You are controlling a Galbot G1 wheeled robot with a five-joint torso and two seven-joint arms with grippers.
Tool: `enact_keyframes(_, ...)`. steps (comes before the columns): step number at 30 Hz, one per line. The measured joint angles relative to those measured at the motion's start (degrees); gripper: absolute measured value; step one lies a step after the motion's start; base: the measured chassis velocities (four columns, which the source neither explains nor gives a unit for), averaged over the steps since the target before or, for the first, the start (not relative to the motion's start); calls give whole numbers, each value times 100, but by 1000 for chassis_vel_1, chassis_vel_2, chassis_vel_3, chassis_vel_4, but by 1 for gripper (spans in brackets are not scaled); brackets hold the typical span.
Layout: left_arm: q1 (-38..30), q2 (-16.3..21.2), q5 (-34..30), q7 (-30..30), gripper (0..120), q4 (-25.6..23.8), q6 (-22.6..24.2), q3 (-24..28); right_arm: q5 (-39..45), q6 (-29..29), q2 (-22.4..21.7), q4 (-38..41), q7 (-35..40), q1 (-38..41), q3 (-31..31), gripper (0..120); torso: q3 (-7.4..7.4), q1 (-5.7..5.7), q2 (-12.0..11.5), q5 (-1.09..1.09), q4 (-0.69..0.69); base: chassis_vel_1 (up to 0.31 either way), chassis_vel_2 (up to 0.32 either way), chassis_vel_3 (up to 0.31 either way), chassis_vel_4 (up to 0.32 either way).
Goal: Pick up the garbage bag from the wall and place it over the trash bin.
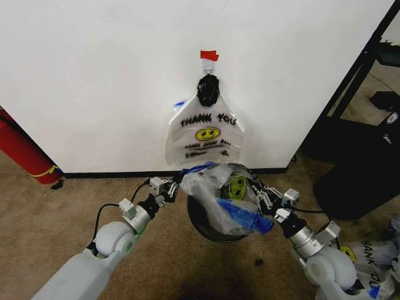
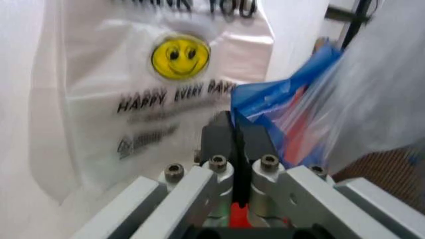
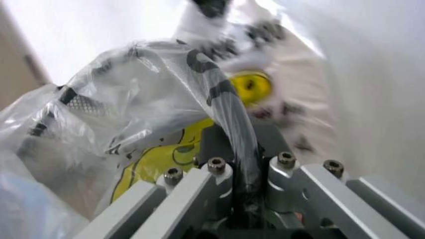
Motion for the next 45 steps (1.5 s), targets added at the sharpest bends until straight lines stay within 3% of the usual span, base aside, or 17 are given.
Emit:
enact_keyframes(3, -51, -54, -92, -128, 10, 54, -71, 25, -191, 85, 78, -107, 374, 20, -101, 1, 0, 0, 0, 0, 0, 0, 0, 0, 0)
enact_keyframes(9, -10, -181, 160, -1097, 32, 187, 220, 4, -572, 422, 301, -321, 1566, 100, -549, 1, 0, 0, 0, 0, -1, 0, 0, 0, 0)
enact_keyframes(12, 406, -166, 115, -1737, 45, -265, 598, -3, -760, 654, 476, -493, 2148, 167, -878, 1, 0, 0, 0, 0, 0, 0, 0, 0, 0)
enact_keyframes(15, 929, -132, -311, -2156, 57, -983, 932, -10, -1185, 946, 682, -731, 2421, 257, -1088, 1, 0, 0, 0, 0, 1, 0, 0, 0, 0)
enact_keyframes(16, 929, -132, -311, -2156, 57, -983, 932, -10, -1185, 946, 682, -731, 2421, 257, -1088, 1, 0, 0, 0, 0, 1, 0, 0, 0, 0)
enact_keyframes(21, 1587, -87, -1668, -3210, 77, -2240, 1893, 59, -1953, 1340, 952, -1039, 2615, 454, -1180, 1, 0, 0, 0, 1, 1, 0, 0, 0, 0)
enact_keyframes(23, 1678, -117, -2355, -3506, 86, -2604, 2290, 75, -2145, 1471, 1007, -1115, 2623, 521, -1176, 1, -1, 0, 0, 1, 1, 0, 0, 0, 0)
enact_keyframes(24, 1678, -117, -2355, -3506, 86, -2604, 2290, 75, -2145, 1471, 1007, -1115, 2623, 521, -1176, 1, -1, 0, 0, 1, 1, 0, 0, 0, 0)
enact_keyframes(26, 1698, -214, -3237, -3830, 94, -2927, 2711, 87, -2307, 1578, 1053, -1179, 2621, 566, -1161, 1, -1, 0, 0, 1, 1, 0, 0, 0, 0)
enact_keyframes(30, 1609, -542, -4356, -4215, 97, -3173, 3138, 127, -2314, 1599, 1089, -1180, 2598, 526, -1163, 1, 0, 0, 0, 1, 0, 0, 0, 0, 0)
enact_keyframes(33, 1536, -792, -4695, -4393, 97, -3191, 3324, 166, -2277, 1600, 1090, -1163, 2568, 483, -1163, 1, 0, 0, 0, 1, 0, 0, 0, 0, 0)
enact_keyframes(38, 1336, -1280, -4774, -4456, 96, -2946, 3400, 292, -2198, 1600, 1038, -1046, 2526, 393, -1194, 1, 0, 0, 0, 1, 0, 0, 0, 0, 0)
enact_keyframes(45, 1237, -1509, -4603, -4451, 93, -2709, 3409, 409, -2135, 1522, 993, -813, 2515, 360, -1308, 1, 0, 0, 0, 1, 0, 0, 0, 0, 0)
